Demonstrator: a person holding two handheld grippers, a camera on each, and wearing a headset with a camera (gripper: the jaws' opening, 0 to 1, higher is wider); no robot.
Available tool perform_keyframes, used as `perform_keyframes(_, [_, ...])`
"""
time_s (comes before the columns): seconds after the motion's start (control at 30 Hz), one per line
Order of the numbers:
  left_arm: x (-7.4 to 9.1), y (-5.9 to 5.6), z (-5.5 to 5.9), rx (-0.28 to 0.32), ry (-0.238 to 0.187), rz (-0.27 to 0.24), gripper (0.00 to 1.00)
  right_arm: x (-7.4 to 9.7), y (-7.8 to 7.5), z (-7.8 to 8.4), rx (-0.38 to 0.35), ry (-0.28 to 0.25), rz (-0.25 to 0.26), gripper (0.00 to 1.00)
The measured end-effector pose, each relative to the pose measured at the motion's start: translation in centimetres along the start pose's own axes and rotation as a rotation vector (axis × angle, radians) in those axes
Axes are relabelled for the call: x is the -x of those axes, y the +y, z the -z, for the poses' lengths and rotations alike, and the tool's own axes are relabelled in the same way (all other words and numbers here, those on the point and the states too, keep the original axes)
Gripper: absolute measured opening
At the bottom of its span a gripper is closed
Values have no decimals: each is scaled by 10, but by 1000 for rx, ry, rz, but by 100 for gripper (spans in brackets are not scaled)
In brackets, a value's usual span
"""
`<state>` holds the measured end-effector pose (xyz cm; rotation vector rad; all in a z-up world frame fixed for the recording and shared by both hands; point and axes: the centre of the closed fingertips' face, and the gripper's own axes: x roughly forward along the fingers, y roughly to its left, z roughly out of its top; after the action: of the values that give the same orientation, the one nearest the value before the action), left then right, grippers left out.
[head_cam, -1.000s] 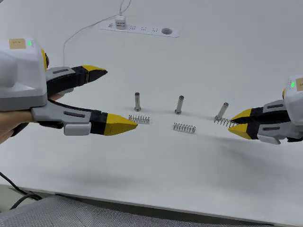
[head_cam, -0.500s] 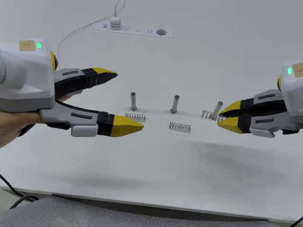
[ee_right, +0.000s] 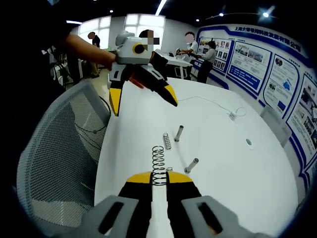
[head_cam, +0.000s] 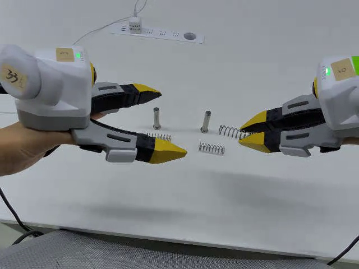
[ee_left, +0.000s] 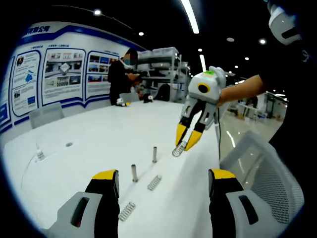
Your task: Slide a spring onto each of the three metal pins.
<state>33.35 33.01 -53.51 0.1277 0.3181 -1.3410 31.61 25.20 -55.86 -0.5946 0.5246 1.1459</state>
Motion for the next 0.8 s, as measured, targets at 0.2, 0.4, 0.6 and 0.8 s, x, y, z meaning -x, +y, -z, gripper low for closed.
perform_keyframes(0.2, [-13,-11,-1,-21,5,49,68,1,5,-10,36,6,-25,10])
perform_keyframes(0.4, [-22,-20,-6,-47,-6,78,59,-5,11,-17,57,-7,-43,10])
perform_keyframes(0.6, [-26,-26,-6,-44,-2,100,52,-10,15,-23,65,-6,-56,10])
perform_keyframes(0.8, [-27,-32,-7,-55,-10,120,47,-12,19,-24,73,-2,-74,10])
